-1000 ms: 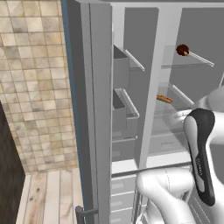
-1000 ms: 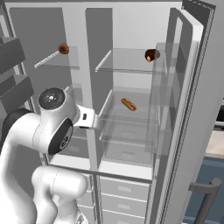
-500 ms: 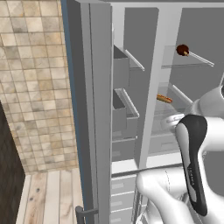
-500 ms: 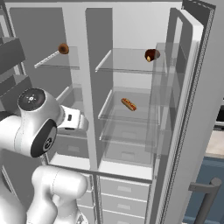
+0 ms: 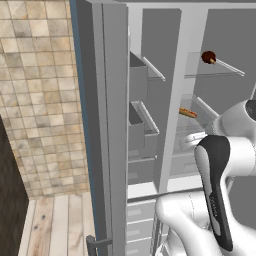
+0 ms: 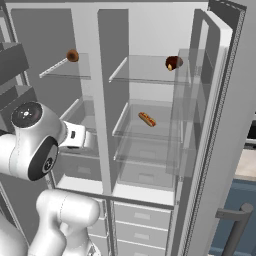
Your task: Pick up the frozen steak from the freezer, place it on any shelf in the fridge, and close the fridge and freezer doors when done.
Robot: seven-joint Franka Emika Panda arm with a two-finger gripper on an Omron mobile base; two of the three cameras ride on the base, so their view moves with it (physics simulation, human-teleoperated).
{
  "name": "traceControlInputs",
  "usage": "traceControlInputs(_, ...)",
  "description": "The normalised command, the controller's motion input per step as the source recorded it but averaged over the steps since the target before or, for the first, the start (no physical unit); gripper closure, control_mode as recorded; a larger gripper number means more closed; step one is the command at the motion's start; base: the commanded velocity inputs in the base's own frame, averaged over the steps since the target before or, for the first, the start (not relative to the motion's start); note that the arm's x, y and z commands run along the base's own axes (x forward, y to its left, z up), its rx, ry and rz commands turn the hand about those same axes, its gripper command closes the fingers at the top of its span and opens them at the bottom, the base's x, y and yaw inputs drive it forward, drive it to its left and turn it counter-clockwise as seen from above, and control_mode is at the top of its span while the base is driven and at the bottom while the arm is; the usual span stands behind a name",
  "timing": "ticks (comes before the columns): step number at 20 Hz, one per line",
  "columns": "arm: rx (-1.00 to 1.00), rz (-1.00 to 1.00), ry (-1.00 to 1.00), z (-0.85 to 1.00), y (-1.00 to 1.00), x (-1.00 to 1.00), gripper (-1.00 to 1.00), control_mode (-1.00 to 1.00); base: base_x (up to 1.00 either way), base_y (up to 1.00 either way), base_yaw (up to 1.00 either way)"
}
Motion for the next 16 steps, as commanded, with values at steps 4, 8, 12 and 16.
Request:
traceControlInputs(4, 0.00, 0.00, 0.00, 0.00, 0.00, 0.00, -1.00, -1.00, 0.00, 0.00, 0.00)
traceControlInputs(8, 0.00, 0.00, 0.00, 0.00, -0.06, 0.00, -1.00, 1.00, 0.00, -0.06, 0.00)
traceControlInputs(12, 0.00, 0.00, 0.00, 0.00, 0.00, 0.00, -1.00, 1.00, -0.04, -0.28, 0.00)
traceControlInputs(16, 0.00, 0.00, 0.00, 0.00, 0.00, 0.00, -1.00, 1.00, -0.15, -0.34, 0.00)
